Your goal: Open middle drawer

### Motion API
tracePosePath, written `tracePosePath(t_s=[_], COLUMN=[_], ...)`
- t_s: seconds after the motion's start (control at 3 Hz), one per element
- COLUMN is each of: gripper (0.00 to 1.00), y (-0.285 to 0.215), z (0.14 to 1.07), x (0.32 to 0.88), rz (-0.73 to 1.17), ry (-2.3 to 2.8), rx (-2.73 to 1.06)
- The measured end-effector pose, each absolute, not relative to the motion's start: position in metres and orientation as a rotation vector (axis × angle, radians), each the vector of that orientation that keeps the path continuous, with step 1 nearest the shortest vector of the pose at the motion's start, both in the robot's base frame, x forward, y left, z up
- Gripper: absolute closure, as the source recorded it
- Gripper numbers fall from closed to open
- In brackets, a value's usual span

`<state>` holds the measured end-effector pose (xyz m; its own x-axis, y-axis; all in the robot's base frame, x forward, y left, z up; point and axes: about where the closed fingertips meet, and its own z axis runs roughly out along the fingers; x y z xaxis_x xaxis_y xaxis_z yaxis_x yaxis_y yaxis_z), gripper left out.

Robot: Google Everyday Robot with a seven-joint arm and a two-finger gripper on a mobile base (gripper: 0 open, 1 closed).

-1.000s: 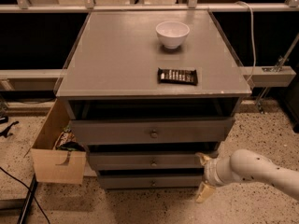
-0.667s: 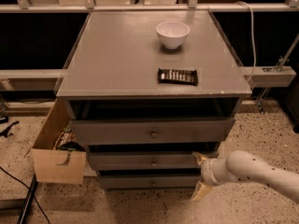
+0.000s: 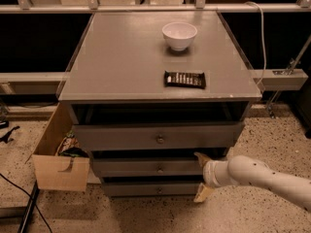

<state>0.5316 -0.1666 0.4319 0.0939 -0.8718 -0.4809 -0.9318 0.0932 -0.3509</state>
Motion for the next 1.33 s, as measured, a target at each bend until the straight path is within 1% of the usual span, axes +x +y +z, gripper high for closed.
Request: tracePosePath(t_s=[0.33,1.33], gripper=[0.0,0.0], y=[-0.164,-0.165], z=[0.431,0.403], x=[0.542,0.567], rz=[0.105,0.125], ry=[1.765,1.873], rx=[-1.782,-1.799])
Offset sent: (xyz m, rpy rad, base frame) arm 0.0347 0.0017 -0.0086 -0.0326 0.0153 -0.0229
